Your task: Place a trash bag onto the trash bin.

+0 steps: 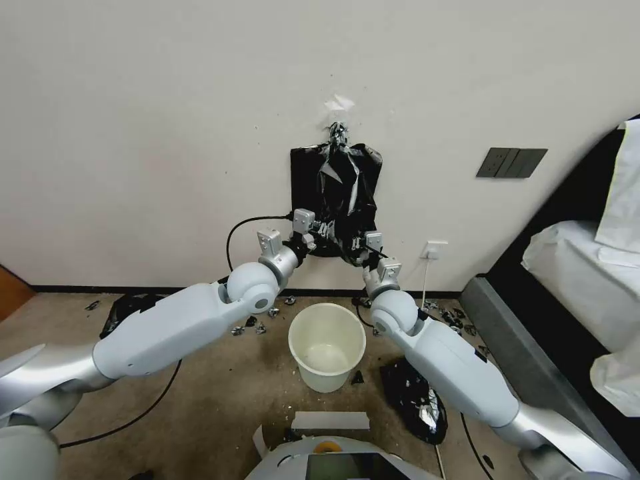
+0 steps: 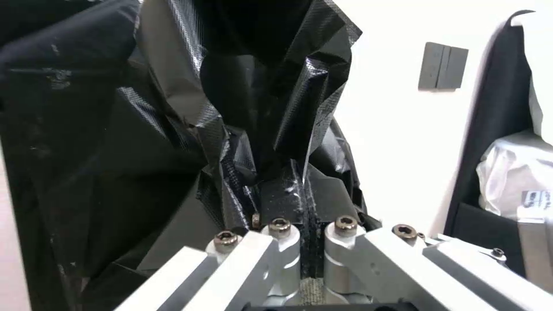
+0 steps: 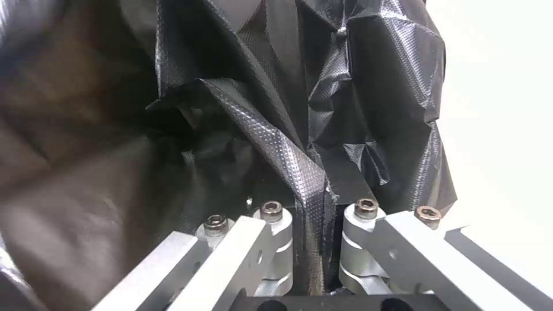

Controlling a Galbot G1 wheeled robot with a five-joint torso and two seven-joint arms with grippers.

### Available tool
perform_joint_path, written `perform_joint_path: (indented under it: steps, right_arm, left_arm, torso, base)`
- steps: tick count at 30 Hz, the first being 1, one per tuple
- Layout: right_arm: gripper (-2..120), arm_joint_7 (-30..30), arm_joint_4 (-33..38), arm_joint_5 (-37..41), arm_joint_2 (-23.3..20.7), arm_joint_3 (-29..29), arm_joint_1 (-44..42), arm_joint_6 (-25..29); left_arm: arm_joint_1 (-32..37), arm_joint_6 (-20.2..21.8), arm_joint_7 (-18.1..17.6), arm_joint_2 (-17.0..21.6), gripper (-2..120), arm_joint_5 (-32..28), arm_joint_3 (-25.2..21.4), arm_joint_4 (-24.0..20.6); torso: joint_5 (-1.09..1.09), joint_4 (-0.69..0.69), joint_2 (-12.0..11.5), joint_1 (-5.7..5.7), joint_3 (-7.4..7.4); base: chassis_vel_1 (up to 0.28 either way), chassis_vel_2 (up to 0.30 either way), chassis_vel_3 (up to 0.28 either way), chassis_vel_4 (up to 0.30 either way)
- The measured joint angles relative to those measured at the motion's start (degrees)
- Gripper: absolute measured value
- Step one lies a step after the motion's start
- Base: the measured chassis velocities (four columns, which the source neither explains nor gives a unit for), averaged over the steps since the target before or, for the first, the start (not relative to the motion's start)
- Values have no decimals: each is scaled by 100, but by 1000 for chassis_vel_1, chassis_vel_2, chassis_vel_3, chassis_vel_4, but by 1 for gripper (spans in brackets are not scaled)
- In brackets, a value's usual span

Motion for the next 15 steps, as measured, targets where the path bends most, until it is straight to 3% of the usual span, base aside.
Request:
perform_joint_path:
  steps: [15]
  right_arm:
    - [7, 391, 513, 1593, 209, 881, -162, 144]
  left_arm:
    - [950, -633, 882, 372, 0, 26, -1011, -133]
  torso:
    - [0, 0, 0, 0, 0]
  base:
    - [0, 0, 0, 0]
